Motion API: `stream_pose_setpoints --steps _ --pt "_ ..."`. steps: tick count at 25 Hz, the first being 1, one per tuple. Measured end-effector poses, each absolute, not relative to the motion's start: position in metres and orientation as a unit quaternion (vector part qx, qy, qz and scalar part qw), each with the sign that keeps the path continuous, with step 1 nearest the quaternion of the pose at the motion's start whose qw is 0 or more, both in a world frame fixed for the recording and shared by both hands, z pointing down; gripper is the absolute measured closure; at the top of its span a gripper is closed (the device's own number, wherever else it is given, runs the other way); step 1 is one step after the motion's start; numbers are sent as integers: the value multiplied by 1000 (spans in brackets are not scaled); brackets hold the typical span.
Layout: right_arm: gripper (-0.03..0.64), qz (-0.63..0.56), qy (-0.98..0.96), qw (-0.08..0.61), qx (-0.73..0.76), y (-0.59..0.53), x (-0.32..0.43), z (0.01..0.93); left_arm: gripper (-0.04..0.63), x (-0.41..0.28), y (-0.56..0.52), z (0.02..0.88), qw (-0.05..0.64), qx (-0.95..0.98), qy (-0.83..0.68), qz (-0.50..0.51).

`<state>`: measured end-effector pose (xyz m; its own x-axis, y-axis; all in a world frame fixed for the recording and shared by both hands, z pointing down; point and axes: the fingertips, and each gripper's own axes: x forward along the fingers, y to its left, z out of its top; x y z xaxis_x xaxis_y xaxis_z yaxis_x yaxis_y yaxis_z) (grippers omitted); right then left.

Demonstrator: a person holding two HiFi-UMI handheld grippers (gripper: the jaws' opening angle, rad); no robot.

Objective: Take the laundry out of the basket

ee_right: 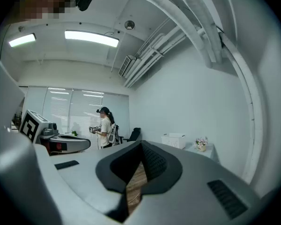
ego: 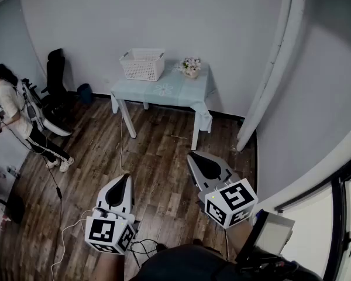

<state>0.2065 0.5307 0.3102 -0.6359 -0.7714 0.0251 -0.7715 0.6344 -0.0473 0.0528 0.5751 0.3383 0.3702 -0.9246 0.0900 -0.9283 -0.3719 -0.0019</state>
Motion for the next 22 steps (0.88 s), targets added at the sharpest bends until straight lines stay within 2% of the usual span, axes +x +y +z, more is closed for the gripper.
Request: stream_pose_setpoints --steps 12,22 --pt "603 37 -900 -7 434 525 196 311 589 40 572 339 23 830 -556 35" --pt "603 35 -899 6 437 528 155 315 589 -1 569 345 20 832 -554 21"
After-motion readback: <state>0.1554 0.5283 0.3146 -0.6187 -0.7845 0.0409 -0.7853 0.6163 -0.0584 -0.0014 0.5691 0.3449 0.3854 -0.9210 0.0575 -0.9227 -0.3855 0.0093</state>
